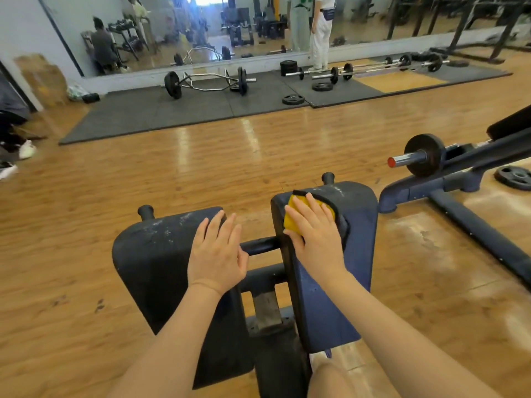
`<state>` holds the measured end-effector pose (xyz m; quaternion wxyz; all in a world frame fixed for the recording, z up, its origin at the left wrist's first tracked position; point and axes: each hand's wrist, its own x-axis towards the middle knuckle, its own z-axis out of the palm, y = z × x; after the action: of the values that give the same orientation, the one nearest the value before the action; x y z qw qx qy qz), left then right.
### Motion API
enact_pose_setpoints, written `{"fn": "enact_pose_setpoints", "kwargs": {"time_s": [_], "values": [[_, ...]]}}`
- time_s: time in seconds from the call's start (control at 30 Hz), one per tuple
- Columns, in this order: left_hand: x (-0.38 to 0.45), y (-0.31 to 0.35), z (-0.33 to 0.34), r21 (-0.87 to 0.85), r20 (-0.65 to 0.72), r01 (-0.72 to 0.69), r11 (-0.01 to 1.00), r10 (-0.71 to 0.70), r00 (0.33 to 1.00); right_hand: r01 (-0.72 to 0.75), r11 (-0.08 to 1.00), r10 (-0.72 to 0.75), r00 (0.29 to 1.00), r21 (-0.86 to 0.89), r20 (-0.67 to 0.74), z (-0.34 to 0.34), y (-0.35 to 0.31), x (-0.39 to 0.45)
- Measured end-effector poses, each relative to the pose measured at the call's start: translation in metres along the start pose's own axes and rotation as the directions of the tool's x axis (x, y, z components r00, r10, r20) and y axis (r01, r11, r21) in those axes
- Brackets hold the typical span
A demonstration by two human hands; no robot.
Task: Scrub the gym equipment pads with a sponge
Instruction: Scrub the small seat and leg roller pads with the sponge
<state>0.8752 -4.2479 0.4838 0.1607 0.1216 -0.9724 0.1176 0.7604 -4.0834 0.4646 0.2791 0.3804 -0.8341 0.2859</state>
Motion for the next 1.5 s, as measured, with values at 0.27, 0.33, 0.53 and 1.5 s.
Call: {"fn": "enact_pose_setpoints", "kwargs": {"time_s": [0.27, 0.33, 0.53, 1.5], "values": [[0.001, 0.001, -0.001, 0.016, -0.005, 0.004, 1.000, -0.004, 1.000, -0.042, 0.999, 0.045, 0.994, 0.028, -0.103, -0.025, 0.062, -0.015], [0.001, 0.001, -0.002, 0.023, -0.004, 0.009, 1.000, -0.009, 1.000, -0.115, 0.993, 0.118, 0.986, 0.030, -0.118, -0.028, 0.063, -0.015], [0.000, 0.001, -0.002, 0.029, -0.001, 0.014, 0.999, -0.014, 1.000, -0.313, 0.926, 0.354, 0.915, 0.212, -0.195, -0.011, 0.005, -0.012], [-0.040, -0.001, -0.022, 0.118, 0.313, 0.154, 0.981, -0.184, 0.932, 0.267, 0.964, -0.261, 0.947, -0.008, 0.188, -0.010, -0.005, -0.018]]}}
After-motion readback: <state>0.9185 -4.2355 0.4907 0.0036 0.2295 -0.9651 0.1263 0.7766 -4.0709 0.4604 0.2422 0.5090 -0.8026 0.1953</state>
